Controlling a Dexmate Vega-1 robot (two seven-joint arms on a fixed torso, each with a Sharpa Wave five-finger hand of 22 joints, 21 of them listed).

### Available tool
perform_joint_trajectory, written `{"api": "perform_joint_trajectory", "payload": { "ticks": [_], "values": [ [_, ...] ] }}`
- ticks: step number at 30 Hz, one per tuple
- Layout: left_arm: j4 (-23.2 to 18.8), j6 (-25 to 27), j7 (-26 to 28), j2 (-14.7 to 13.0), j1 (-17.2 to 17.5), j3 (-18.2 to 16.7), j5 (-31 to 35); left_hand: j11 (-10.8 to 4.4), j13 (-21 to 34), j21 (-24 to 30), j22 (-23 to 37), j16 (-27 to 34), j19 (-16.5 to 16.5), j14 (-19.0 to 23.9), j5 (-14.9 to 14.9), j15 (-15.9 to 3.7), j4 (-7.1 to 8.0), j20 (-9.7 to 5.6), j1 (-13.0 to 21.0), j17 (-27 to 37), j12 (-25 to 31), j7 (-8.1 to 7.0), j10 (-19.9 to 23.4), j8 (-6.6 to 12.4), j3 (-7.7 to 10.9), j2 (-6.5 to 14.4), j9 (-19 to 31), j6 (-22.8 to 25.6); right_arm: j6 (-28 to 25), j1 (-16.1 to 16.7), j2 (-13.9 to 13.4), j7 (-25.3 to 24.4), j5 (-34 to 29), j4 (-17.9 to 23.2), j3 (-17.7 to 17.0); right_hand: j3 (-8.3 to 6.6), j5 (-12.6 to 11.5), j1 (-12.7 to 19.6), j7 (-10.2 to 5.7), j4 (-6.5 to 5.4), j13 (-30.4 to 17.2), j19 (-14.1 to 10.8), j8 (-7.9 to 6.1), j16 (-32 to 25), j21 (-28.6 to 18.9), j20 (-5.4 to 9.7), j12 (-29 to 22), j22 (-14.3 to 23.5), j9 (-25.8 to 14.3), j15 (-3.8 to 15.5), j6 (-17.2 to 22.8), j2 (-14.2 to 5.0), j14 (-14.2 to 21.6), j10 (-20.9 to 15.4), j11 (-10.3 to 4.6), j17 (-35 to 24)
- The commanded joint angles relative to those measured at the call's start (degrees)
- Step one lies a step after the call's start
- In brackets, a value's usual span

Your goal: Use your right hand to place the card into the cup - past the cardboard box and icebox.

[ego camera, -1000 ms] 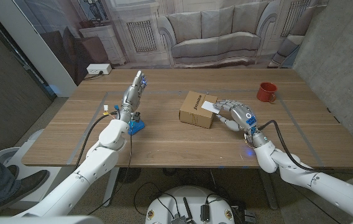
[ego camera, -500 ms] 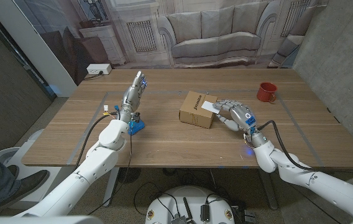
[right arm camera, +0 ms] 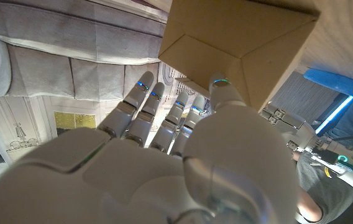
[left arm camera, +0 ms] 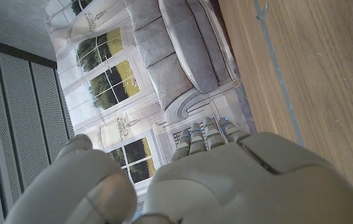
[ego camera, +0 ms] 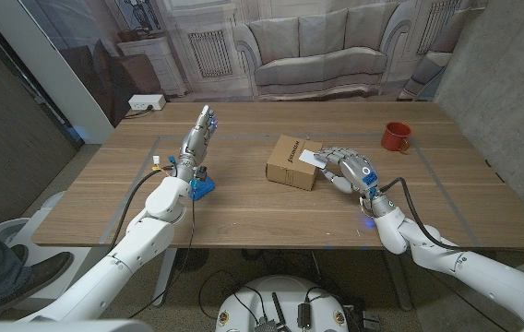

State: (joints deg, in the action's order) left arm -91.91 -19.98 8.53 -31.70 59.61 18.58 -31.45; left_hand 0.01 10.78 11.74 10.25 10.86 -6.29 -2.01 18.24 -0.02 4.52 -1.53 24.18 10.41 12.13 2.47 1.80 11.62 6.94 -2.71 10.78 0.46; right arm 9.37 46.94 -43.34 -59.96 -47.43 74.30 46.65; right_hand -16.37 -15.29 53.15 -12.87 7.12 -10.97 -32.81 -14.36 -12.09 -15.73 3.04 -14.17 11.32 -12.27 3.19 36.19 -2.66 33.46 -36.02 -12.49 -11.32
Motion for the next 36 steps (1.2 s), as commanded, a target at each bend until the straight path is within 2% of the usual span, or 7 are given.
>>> {"api": "perform_joint_trajectory", "payload": {
  "ticks": [1, 2, 10, 18, 32, 36],
  "values": [
    [0.19, -0.3, -0.06, 0.04, 0.21, -0.2, -0.26, 0.03, 0.3, -0.1, 0.19, 0.02, -0.18, -0.28, -0.04, -0.03, 0.15, 0.09, 0.21, 0.17, -0.25, -0.11, 0.15, -0.18, -0.2, 0.01, 0.09, 0.3, 0.34, -0.66, 0.19, -1.59, 0.07, -0.77, 0.56, -0.42, 0.19, 0.54, 0.06, -0.1, -0.24, -0.9, -0.86, -0.21, -0.51, 6.38, -0.39, 0.29, -0.34, 8.37, 2.19, -0.86, 1.67, -2.03, 0.06, -0.25],
    [0.29, -0.42, -0.08, 0.11, 0.2, -0.21, -0.29, -0.01, 0.3, -0.1, 0.19, 0.01, -0.17, -0.3, -0.04, 0.02, 0.15, 0.08, 0.22, 0.17, -0.25, -0.08, 0.17, -0.19, -0.21, 0.02, 0.09, 0.29, 0.36, -0.65, 0.16, -1.75, 0.06, -0.73, 0.57, -0.36, 0.53, 1.02, 0.03, 0.08, -0.33, -1.39, -1.55, -0.24, -0.68, 6.39, -0.88, 0.33, -0.53, 8.32, 3.97, -1.09, 2.46, -3.95, 0.05, -0.13],
    [0.44, -0.97, -0.15, 0.31, 0.44, -0.25, -0.36, 0.06, 0.3, -0.1, 0.19, 0.01, -0.15, -0.3, -0.04, 0.07, 0.16, 0.1, 0.25, 0.17, -0.24, -0.03, 0.19, -0.19, -0.3, 0.05, 0.09, 0.27, 0.67, -0.58, 0.13, -2.61, 0.17, -0.44, 0.53, -0.51, 1.21, 1.93, -0.02, 0.1, -0.33, -2.9, -2.43, -0.83, -1.3, 6.82, -1.35, 0.45, -0.53, 8.43, 6.98, -2.37, 5.49, -6.65, 0.02, -0.2],
    [0.07, -1.09, 0.11, 0.21, 0.96, -0.41, -0.31, 0.09, 0.3, -0.11, 0.19, 0.02, -0.17, -0.28, -0.05, 0.05, 0.17, 0.12, 0.27, 0.17, -0.26, 0.01, 0.13, -0.17, -0.4, 0.08, 0.09, 0.33, 1.54, -1.18, 0.35, -2.5, 0.73, -0.38, 0.26, -0.3, 1.93, 2.39, -0.05, 0.1, -0.32, -3.9, -3.17, -1.18, -1.76, 6.93, -1.74, 0.56, -0.45, 8.33, 9.61, -2.84, 7.81, -9.14, 0.02, -0.29],
    [0.13, -1.66, 0.23, 0.43, 1.32, -0.51, -0.25, 0.12, 0.3, -0.12, 0.2, 0.01, -0.17, -0.3, -0.05, 0.01, 0.18, 0.14, 0.31, 0.17, -0.27, 0.02, 0.13, -0.2, -0.56, 0.13, 0.09, 0.28, 2.63, -0.65, -0.17, -3.57, 0.42, 1.15, -0.28, 0.17, 2.61, 1.81, -0.09, -0.66, -0.23, -4.51, -3.42, -1.18, -2.1, 7.17, -1.71, 0.72, -0.28, 8.22, 11.31, -3.61, 9.32, -10.78, 0.03, -0.39],
    [0.28, -1.89, 0.07, 0.56, 1.2, -0.49, -0.3, 0.0, 0.3, -0.12, 0.2, 0.01, -0.16, -0.32, -0.05, 0.1, 0.18, 0.1, 0.33, 0.17, -0.24, -0.02, 0.19, -0.2, -0.59, 0.15, 0.09, 0.28, 2.91, -0.36, -0.33, -3.81, 0.38, 1.59, -0.54, -0.05, 2.74, 2.01, -0.11, -0.81, -0.21, -4.63, -3.38, -1.06, -2.2, 7.32, -1.68, 0.8, -0.21, 8.7, 11.65, -4.47, 9.63, -11.36, 0.02, -0.4]
  ]
}}
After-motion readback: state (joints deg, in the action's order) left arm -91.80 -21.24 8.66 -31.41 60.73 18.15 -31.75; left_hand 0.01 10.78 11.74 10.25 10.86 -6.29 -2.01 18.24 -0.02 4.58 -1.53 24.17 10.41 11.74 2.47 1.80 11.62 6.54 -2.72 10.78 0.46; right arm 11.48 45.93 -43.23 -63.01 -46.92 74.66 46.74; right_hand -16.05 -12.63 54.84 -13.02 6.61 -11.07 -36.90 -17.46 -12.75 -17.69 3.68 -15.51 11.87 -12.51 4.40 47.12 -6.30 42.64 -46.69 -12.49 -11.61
